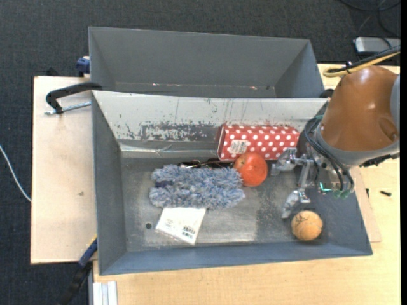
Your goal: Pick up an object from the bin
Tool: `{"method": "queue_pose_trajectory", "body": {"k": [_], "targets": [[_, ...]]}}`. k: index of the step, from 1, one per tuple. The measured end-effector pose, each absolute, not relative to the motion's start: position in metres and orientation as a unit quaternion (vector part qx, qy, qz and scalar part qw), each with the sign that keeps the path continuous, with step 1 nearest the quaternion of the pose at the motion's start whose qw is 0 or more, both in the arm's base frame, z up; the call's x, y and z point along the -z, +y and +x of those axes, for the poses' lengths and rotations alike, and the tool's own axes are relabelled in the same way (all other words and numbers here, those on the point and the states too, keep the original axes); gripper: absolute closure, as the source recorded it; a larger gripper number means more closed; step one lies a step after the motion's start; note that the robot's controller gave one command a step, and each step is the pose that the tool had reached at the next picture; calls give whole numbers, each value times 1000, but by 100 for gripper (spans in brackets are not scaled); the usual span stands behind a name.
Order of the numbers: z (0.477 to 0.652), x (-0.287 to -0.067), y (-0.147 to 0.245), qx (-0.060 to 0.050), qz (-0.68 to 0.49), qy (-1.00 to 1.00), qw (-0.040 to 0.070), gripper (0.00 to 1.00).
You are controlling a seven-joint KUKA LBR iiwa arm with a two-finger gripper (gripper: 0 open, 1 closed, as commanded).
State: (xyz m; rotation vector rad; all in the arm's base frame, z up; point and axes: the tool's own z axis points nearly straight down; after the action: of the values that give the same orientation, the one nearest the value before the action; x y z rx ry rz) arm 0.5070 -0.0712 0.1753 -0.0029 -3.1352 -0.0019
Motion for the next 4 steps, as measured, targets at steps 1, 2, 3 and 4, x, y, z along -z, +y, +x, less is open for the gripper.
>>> {"method": "queue_pose_trajectory", "body": {"k": [1, 2, 3, 4], "targets": [[509, -180, -71, 0, 0, -1000, -1, 0], [538, -177, -61, -1, 64, -998, -1, 0], [567, -184, -50, 0, 136, -991, -5, 0], [571, -159, -35, 0, 53, -999, -3, 0]]}}
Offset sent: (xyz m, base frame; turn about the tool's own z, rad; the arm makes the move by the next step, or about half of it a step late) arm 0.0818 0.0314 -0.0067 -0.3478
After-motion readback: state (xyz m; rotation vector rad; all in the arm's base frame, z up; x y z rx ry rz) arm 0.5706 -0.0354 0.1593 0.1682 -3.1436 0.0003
